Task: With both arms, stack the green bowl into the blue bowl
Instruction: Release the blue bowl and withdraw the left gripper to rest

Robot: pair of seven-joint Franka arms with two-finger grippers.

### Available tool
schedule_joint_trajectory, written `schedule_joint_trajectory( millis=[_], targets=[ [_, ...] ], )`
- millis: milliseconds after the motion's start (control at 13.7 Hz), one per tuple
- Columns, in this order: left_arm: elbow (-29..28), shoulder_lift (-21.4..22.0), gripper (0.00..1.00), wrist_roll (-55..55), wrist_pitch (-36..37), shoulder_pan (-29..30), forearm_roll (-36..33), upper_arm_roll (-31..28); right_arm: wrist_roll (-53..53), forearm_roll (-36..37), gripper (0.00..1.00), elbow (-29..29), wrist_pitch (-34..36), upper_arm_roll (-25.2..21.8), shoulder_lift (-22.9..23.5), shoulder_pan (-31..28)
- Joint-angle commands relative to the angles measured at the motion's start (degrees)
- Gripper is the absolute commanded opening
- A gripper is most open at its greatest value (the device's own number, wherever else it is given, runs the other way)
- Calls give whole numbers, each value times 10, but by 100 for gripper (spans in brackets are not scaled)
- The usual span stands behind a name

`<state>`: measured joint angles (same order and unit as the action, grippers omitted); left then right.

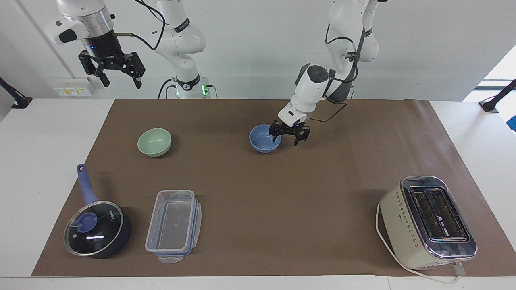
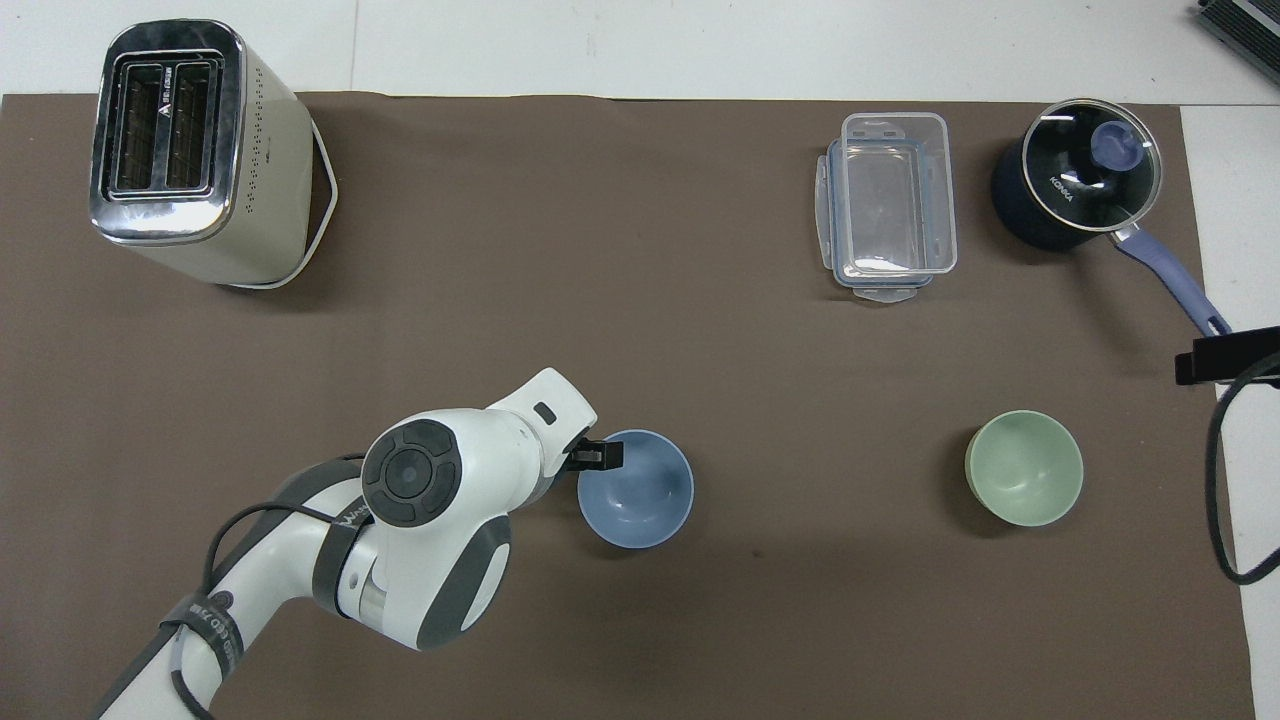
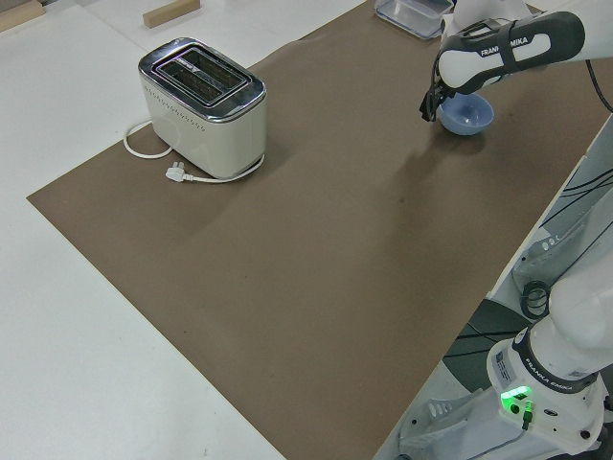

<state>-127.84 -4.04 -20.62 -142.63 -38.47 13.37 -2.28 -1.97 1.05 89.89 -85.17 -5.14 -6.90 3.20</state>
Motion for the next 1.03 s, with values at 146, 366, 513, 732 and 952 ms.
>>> schedule_joint_trajectory(
  millis=[146,366,513,732,952],
  targets=[
    [79,29,100,17,135,64,-75,2,13,-1,100,7,-4,3,-7,-5],
    [106,71,100,84,201,116,-77,2,13,-1,100,7,-4,3,-7,-5],
    [144,81,100,142,254,158,-85,2,13,-1,100,7,-4,3,-7,-5],
    [217,72,100,201,335,216,-89,2,13,-1,100,7,-4,3,-7,-5],
    [256,71,100,230,371,255,-90,2,13,-1,100,7,-4,2,-7,-5]
  ],
)
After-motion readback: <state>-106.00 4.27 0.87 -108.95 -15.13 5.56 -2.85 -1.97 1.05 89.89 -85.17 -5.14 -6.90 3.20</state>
